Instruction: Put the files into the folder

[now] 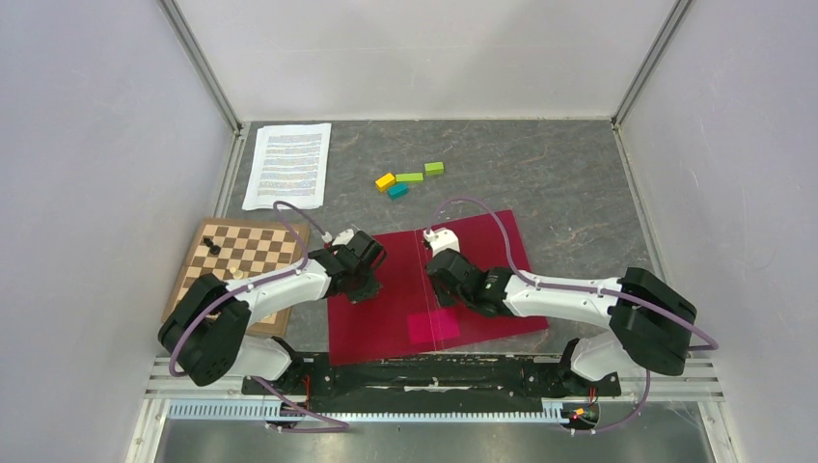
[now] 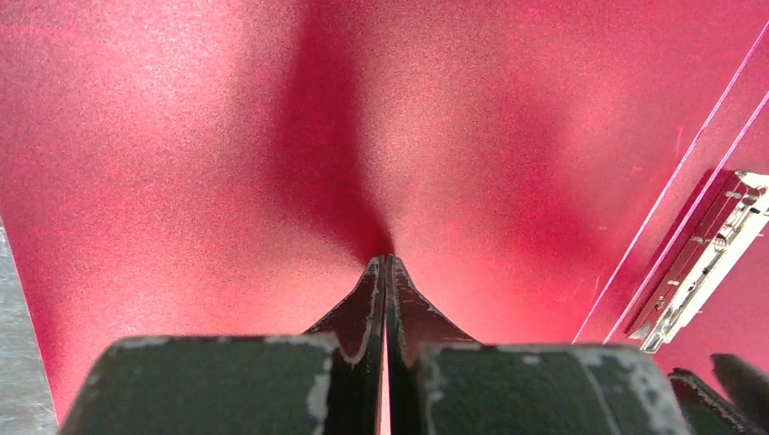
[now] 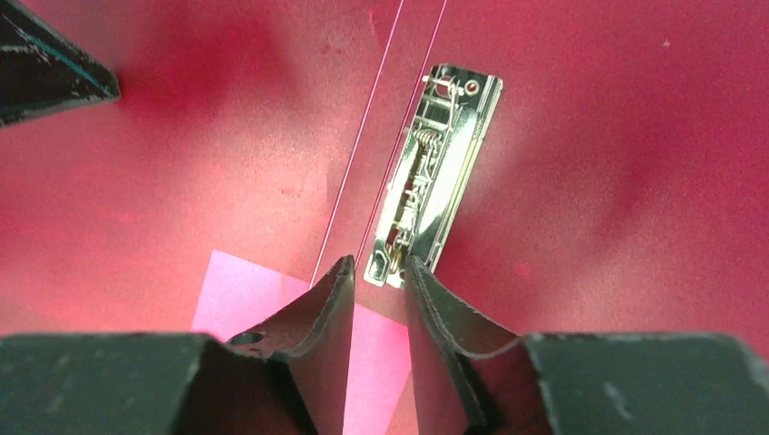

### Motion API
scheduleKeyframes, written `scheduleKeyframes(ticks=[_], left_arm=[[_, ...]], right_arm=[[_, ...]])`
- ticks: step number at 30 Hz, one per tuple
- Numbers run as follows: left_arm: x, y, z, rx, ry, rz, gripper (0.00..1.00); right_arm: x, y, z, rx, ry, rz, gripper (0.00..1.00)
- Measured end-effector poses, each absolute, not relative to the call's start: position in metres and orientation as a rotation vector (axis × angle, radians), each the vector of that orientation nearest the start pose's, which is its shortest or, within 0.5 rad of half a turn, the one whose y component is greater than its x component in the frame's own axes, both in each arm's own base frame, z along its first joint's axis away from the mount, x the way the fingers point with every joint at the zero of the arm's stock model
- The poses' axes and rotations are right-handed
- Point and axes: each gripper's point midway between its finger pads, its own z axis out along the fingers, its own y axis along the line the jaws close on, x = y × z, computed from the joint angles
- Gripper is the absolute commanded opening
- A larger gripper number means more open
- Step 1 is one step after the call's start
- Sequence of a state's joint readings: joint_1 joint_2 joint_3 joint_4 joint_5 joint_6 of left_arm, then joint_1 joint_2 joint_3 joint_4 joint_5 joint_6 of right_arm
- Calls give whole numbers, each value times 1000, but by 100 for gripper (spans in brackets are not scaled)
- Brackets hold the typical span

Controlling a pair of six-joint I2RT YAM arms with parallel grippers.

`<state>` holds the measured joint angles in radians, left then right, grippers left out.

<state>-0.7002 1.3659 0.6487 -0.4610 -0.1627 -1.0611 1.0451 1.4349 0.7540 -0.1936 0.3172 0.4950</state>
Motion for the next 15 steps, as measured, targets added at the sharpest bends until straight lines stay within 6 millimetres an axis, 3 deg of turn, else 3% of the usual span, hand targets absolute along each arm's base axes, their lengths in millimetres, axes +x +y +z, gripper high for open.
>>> scheduleKeyframes(ticks=[15], left_arm=[[200,-178,14,-682,2657,-288,2]], right_arm=[[190,269,35,-572,2395,216,25]])
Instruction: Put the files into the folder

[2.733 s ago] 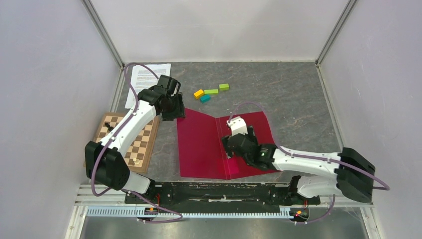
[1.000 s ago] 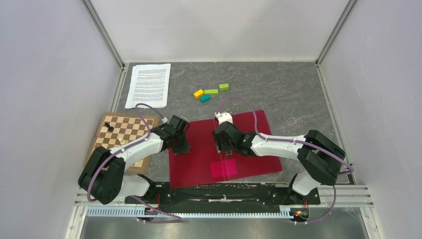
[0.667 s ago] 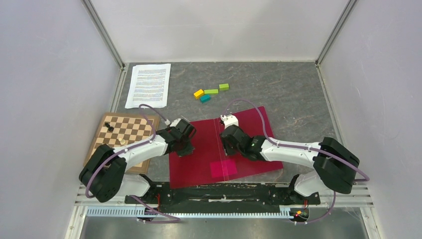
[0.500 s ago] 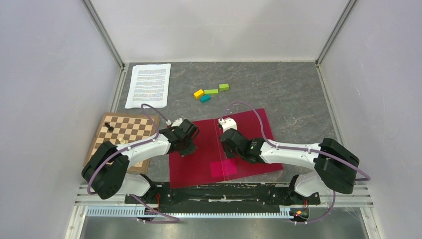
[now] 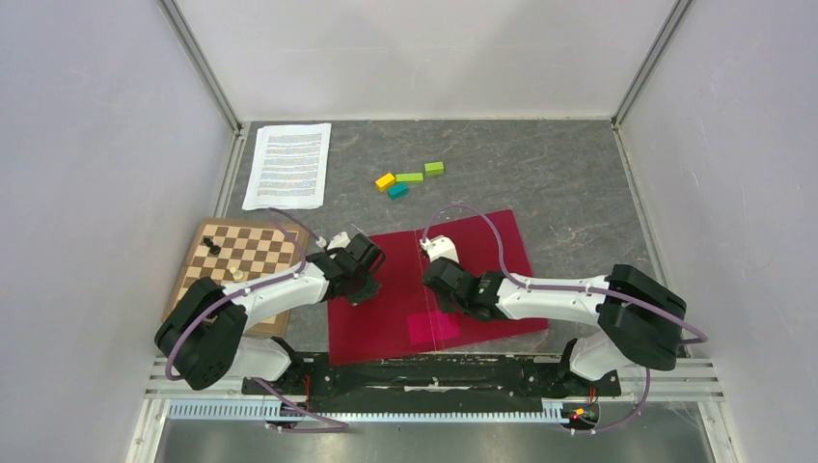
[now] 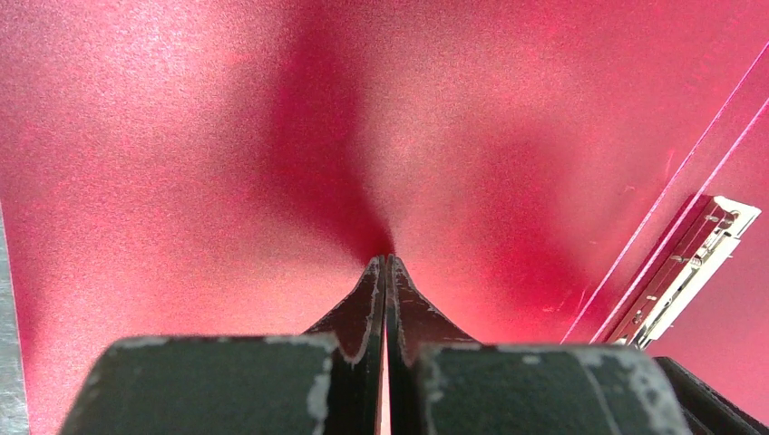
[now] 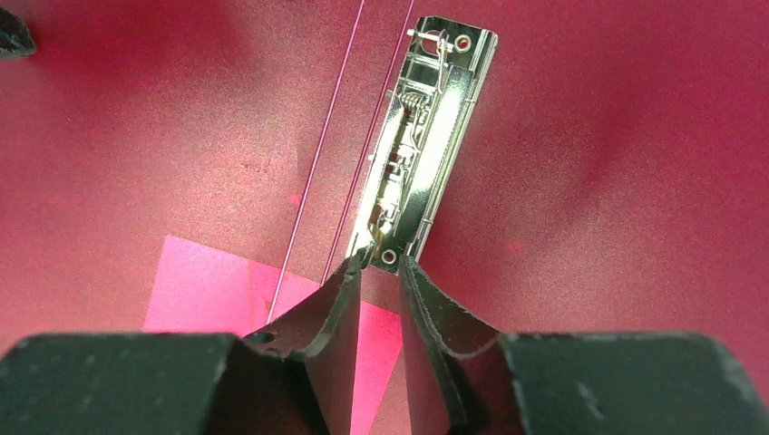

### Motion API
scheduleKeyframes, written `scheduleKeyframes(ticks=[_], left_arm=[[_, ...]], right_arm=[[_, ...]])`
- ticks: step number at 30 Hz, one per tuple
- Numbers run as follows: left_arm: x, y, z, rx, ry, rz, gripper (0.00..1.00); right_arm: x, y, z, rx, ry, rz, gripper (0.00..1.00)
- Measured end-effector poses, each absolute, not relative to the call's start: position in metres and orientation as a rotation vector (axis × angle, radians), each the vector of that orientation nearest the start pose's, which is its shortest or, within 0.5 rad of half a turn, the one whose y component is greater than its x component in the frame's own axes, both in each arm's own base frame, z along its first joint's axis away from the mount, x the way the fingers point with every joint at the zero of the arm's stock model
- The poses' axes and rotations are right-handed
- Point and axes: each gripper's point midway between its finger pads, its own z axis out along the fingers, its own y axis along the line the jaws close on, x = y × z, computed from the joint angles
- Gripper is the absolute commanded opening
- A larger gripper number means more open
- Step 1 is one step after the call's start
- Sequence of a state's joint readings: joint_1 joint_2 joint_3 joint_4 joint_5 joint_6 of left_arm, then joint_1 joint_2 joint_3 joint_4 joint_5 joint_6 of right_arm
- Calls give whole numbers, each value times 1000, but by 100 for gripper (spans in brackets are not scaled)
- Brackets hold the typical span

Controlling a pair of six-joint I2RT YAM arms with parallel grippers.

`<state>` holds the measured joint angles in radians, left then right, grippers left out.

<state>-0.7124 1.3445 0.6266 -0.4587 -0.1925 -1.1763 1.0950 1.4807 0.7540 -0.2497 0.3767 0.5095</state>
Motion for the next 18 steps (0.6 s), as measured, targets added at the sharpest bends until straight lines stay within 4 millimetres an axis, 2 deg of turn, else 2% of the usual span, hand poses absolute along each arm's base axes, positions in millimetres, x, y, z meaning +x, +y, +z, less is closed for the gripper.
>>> scheduleKeyframes(ticks=[7,13,18], left_arm=[[200,-177,14,-696,2643,-296,2],[200,-177,14,-701,2636,-306,2],[200,-177,14,-702,2633,-309,2]], right_arm=[[189,271,37,-570,2390,215,25],[190,286,46,-574,2365,231,23],[194,286,41,-576,2366,175,22]])
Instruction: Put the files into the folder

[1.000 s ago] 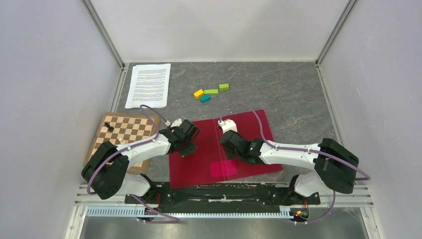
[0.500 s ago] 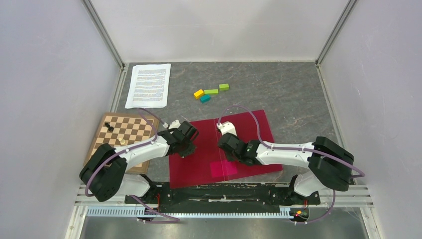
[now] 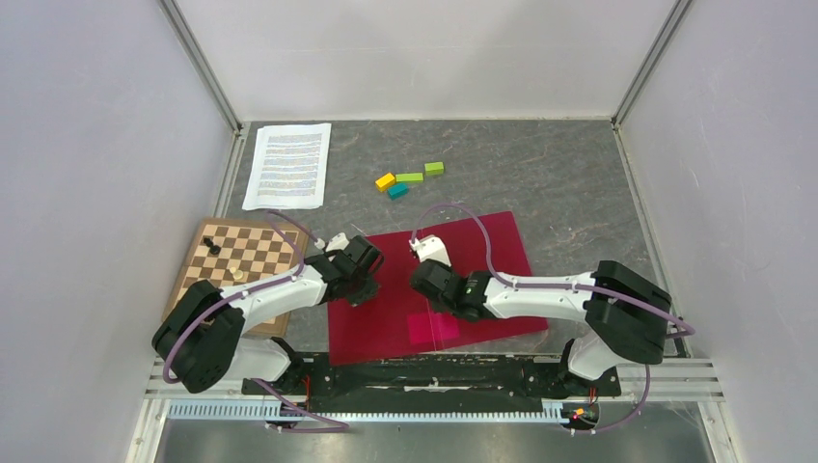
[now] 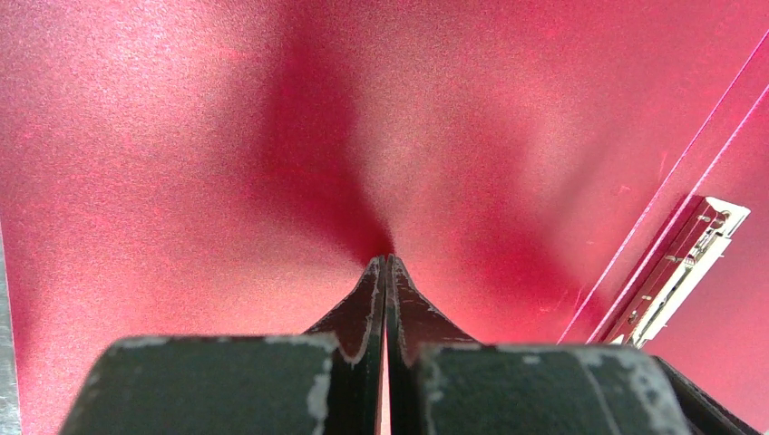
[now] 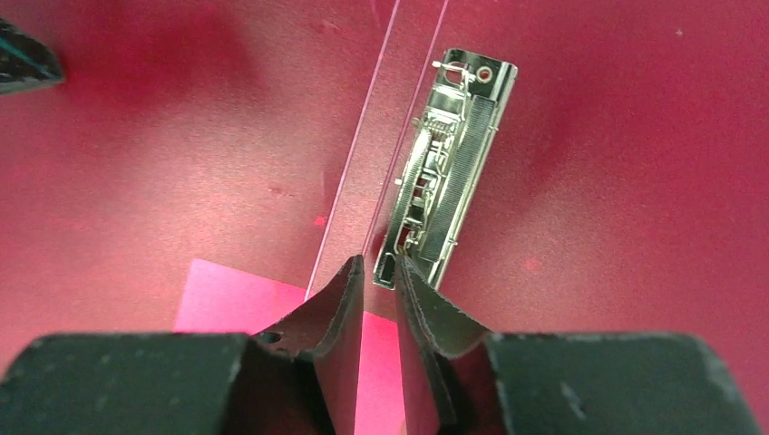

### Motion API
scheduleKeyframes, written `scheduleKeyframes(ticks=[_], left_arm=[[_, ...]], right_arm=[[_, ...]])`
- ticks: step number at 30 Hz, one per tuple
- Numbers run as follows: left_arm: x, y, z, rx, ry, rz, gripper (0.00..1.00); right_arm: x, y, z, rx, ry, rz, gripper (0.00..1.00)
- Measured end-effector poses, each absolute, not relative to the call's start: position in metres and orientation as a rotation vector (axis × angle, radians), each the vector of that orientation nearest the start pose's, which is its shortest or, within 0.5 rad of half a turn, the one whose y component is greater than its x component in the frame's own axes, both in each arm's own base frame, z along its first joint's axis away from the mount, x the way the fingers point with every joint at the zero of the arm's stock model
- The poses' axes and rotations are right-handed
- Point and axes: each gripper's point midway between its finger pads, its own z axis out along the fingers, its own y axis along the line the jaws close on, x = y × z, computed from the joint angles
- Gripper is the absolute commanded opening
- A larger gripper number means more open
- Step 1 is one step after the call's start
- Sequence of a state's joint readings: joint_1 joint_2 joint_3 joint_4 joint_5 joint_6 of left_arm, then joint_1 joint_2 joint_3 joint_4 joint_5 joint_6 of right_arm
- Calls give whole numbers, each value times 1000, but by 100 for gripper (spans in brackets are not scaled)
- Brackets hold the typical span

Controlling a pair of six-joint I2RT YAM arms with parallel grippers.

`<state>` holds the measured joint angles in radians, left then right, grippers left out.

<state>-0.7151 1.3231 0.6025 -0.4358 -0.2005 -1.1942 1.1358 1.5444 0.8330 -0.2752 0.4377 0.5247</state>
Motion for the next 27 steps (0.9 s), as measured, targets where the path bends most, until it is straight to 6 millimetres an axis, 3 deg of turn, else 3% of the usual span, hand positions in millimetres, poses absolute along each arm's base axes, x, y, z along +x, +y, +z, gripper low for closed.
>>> scheduleKeyframes(ticks=[5,15,21,27], left_arm=[[200,-177,14,-703,2633,-309,2],[200,-177,14,-706,2633,-309,2],[200,-177,14,-708,2632,-309,2],[199,-177,14,-720,2632,-307,2]], right_arm=[[194,277,34,-584,2384,103,20],[190,281,32,-608,2383,90,20],[190,279,32,-606,2382,80,6],[189,280,31,-594,2386,85,3]])
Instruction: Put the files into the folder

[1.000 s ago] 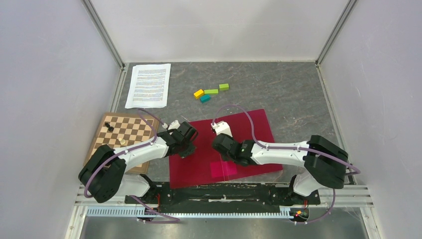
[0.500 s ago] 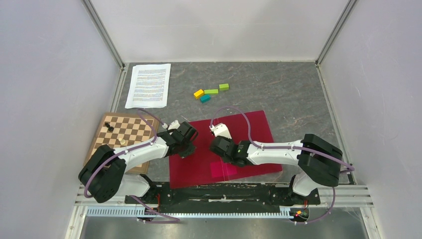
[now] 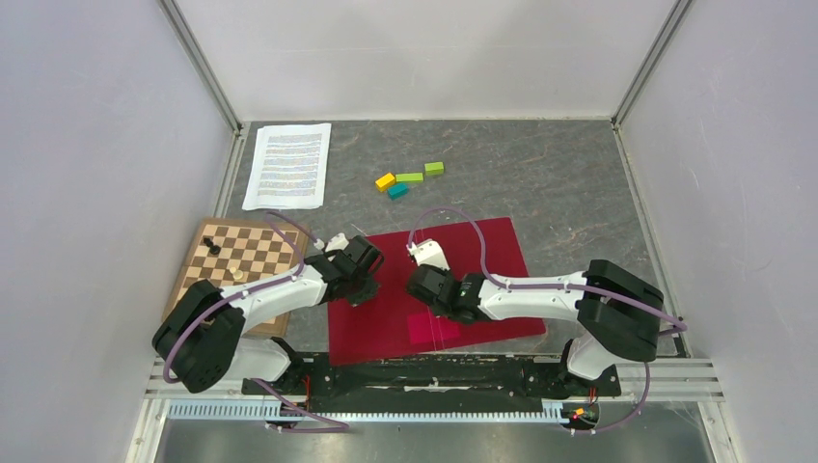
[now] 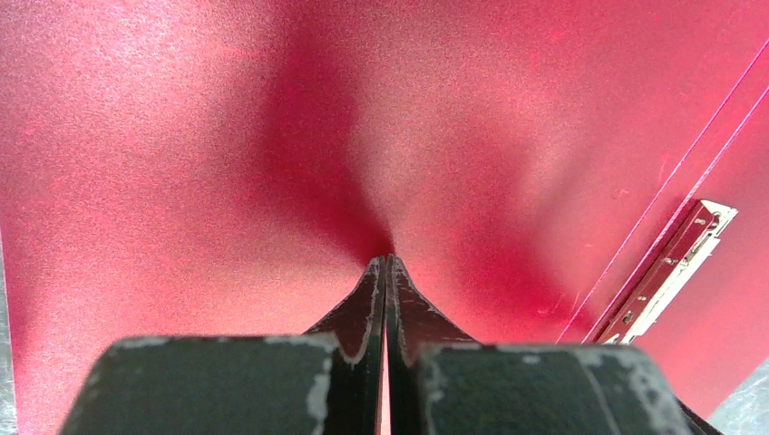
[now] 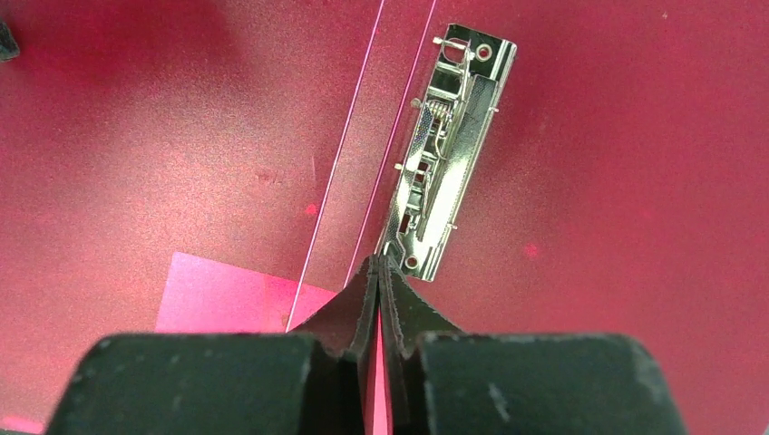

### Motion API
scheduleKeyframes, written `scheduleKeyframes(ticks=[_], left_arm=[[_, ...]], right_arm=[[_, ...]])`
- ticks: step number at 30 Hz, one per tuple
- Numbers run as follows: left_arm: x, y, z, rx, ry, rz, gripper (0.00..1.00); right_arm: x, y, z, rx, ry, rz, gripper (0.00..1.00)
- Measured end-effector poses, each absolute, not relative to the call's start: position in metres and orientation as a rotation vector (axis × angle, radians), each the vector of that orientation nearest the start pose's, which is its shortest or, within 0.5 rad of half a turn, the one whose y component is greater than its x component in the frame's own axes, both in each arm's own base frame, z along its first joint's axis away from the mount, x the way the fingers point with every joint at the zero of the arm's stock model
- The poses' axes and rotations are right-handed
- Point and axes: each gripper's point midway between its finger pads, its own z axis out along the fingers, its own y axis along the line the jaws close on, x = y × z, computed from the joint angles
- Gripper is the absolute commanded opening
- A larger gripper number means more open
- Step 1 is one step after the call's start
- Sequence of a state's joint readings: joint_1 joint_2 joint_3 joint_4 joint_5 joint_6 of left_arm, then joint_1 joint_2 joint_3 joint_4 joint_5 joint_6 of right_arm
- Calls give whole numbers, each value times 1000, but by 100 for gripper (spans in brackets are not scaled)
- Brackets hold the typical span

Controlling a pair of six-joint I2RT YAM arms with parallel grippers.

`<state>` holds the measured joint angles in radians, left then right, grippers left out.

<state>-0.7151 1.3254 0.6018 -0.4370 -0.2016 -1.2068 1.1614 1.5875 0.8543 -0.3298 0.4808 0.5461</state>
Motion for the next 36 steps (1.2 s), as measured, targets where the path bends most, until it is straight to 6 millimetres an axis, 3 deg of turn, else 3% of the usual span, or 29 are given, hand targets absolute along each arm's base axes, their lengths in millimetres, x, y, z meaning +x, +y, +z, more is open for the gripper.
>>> scheduleKeyframes(ticks=[36], left_arm=[[208,-185,8,-802,2664,-307,2]], right_arm=[[196,268,21,-438,2349,78,1]])
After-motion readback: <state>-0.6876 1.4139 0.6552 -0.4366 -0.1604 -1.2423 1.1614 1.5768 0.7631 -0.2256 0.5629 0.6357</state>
